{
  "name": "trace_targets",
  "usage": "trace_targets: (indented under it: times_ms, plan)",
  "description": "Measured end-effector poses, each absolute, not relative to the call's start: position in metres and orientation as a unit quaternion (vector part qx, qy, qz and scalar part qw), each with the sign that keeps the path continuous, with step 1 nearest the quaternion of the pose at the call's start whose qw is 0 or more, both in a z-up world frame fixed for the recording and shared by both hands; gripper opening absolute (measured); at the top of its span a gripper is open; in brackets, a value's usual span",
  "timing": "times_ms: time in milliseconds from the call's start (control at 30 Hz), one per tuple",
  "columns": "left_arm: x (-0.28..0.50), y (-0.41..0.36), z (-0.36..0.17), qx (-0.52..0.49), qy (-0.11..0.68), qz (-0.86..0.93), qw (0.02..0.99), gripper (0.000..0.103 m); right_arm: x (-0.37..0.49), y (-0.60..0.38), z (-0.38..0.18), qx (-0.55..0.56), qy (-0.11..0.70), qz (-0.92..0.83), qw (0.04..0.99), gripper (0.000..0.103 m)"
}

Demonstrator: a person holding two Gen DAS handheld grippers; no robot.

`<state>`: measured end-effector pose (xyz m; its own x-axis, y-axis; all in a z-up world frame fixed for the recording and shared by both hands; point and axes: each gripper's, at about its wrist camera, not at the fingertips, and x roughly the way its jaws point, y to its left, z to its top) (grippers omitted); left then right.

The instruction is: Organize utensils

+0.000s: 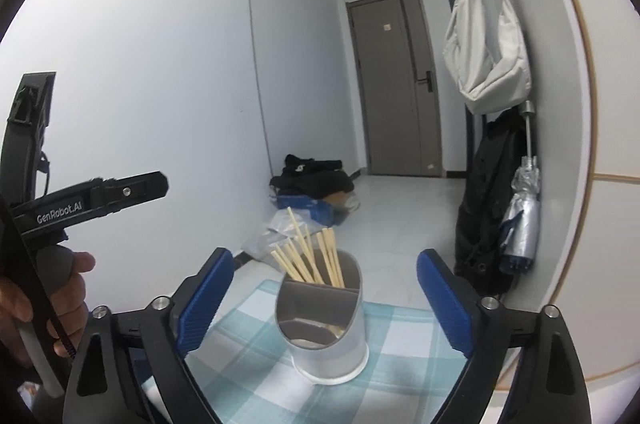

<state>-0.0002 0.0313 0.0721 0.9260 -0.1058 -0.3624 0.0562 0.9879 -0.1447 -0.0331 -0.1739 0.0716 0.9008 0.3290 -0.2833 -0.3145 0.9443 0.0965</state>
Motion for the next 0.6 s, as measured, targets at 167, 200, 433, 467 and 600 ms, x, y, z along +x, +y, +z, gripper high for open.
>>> trace_targets:
  times_ms: [167,200,433,467,600]
  plan:
    - [-0.009,0.037,0.063,-0.063,0.185,-0.036,0.98,0.102,-0.041,-0.174,0.065,0.023,0.15,0.146,0.978,0.101]
    - [-0.01,0.037,0.062,-0.062,0.185,-0.035,0.98,0.102,-0.043,-0.174,0.064,0.023,0.15,0.141,0.978,0.102]
    - [-0.016,0.041,0.048,-0.051,0.19,-0.029,0.98,0.102,-0.047,-0.172,0.054,0.031,0.177,0.133,0.975,0.103]
    - [-0.016,0.042,0.046,-0.05,0.191,-0.027,0.98,0.102,-0.048,-0.17,0.052,0.025,0.181,0.13,0.975,0.103]
    - [-0.016,0.042,0.04,-0.046,0.19,-0.019,0.981,0.102,-0.051,-0.166,0.043,0.012,0.191,0.112,0.975,0.103]
